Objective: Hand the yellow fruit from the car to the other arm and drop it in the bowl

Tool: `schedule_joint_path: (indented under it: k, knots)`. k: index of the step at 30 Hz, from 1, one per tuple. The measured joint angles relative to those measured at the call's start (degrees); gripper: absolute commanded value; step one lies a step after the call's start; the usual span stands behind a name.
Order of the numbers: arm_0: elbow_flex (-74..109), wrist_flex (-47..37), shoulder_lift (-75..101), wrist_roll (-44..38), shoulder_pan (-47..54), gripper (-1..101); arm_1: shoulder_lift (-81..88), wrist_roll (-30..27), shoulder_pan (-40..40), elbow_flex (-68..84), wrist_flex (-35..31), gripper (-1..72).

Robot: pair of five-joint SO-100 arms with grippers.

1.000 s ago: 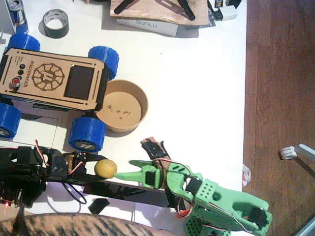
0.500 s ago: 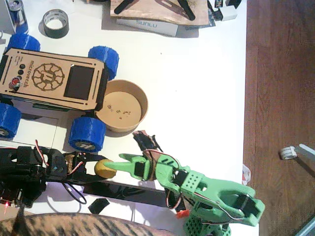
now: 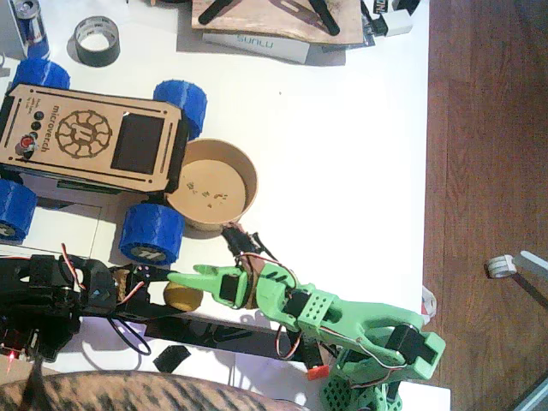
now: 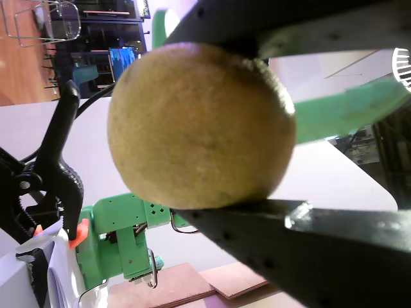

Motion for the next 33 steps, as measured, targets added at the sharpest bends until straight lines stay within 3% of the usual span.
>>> schedule_joint_path:
  k: [33]
  knots:
    - [0.0,0.4,0.0,0.0,0.4,0,-10.7,10.4,-5.6,-4.2,-1.1,38.2]
